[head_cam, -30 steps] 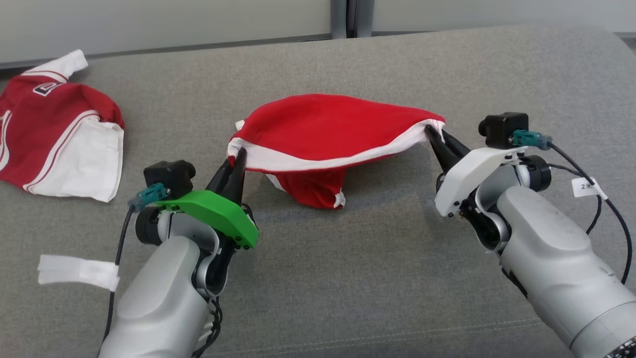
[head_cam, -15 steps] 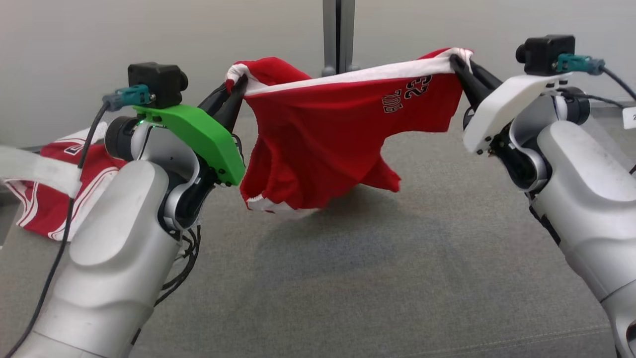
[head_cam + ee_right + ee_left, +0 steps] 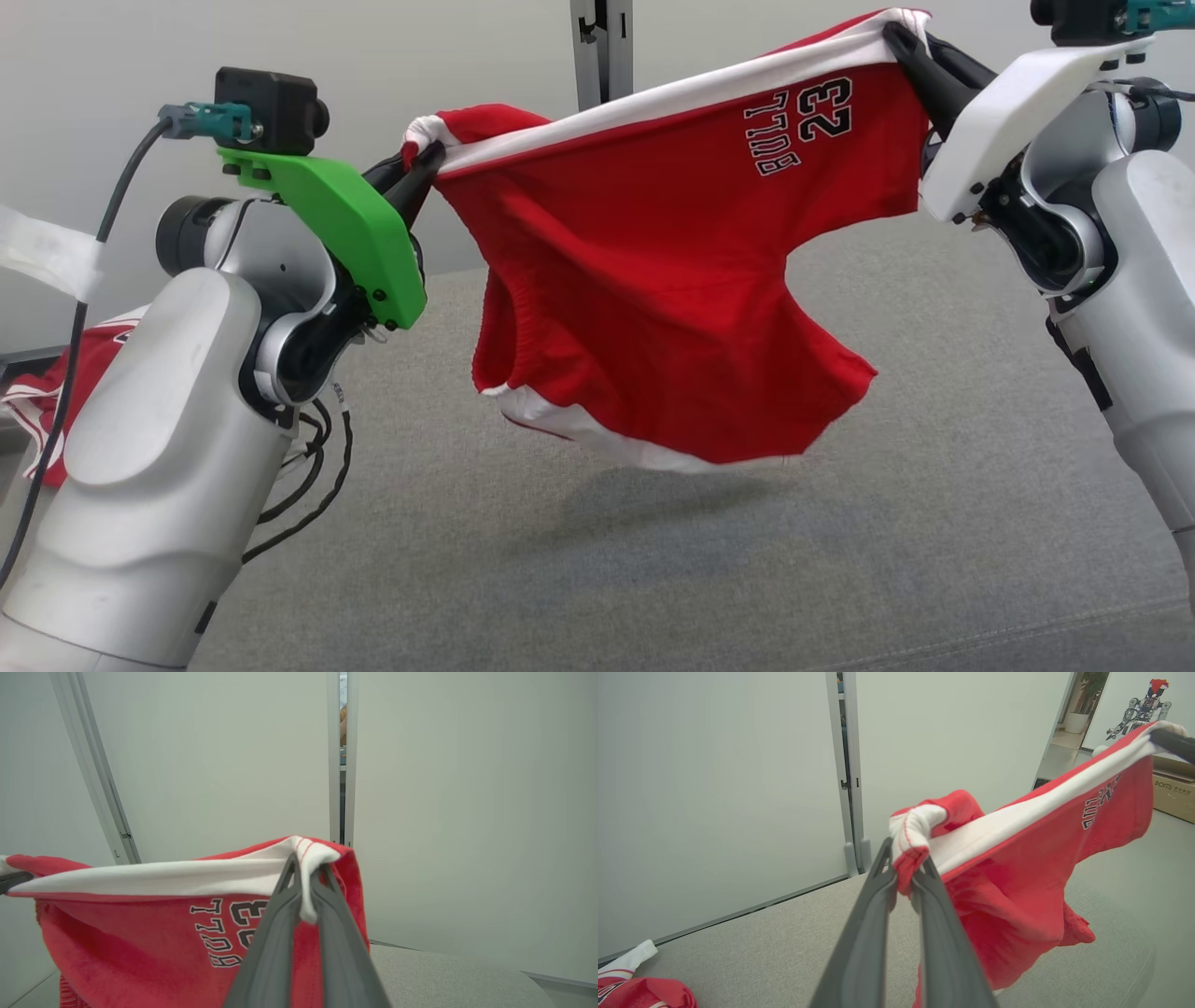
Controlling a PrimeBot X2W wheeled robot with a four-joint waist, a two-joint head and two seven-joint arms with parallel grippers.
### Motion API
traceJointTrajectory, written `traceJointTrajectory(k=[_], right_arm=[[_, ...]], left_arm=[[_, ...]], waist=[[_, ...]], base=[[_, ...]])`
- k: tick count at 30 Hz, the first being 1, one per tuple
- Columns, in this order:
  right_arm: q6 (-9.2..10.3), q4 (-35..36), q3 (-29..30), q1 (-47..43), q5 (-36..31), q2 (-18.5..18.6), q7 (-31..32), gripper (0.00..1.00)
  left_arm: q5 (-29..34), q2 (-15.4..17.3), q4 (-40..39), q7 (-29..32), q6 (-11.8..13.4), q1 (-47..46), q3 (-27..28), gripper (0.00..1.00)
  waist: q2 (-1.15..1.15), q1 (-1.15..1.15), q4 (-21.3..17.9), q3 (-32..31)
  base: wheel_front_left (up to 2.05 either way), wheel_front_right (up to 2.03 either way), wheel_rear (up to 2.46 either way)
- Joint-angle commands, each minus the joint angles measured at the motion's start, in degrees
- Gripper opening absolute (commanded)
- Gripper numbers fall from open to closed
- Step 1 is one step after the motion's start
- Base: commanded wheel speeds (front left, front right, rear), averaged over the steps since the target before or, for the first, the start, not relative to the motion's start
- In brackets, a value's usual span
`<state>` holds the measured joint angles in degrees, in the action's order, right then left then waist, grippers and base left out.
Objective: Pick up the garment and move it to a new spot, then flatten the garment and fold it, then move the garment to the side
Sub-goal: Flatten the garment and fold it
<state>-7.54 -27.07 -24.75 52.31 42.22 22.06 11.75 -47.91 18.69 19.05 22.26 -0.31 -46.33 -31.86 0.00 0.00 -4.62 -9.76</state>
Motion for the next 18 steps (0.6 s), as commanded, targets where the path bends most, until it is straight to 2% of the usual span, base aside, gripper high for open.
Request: traceJointTrajectory(k=[1, 5, 8, 13, 18], right_arm=[[0.1, 0.1, 0.49, -0.21, -0.94, -0.25, 1.49, 0.0], [0.1, -1.78, 2.08, 2.84, -2.5, -2.19, 3.44, 0.0], [0.12, -5.23, 3.67, 8.0, -6.29, -3.85, 0.94, 0.0], [0.14, -11.29, 8.92, 22.02, -14.77, -8.03, -9.64, 0.0], [0.17, -16.64, 14.4, 30.52, -23.36, -11.34, -21.32, 0.0]], left_arm=[[-0.73, 0.21, 0.78, 0.61, 0.79, 0.68, 0.45, 0.0], [-0.46, -0.78, 3.02, 0.93, 2.13, -2.33, 0.7, 0.0], [1.75, -1.49, 6.13, -1.66, 3.14, -6.56, 1.17, 0.0], [7.91, -2.87, 11.51, -13.72, 4.79, -19.1, 3.27, 0.0], [10.57, -4.87, 17.32, -26.38, 3.5, -27.8, 5.4, 0.0]], waist=[[0.0, 0.0, -0.11, 1.35], [0.0, 0.0, -0.35, 5.25], [0.0, 0.0, -0.51, 9.29], [0.0, 0.0, -1.81, 17.62], [0.0, 0.0, -3.05, 25.07]], base=[[0.0, 0.0, 0.0], [0.0, 0.0, 0.0], [0.0, 0.0, 0.0], [0.0, 0.0, 0.0], [0.0, 0.0, 0.0]])
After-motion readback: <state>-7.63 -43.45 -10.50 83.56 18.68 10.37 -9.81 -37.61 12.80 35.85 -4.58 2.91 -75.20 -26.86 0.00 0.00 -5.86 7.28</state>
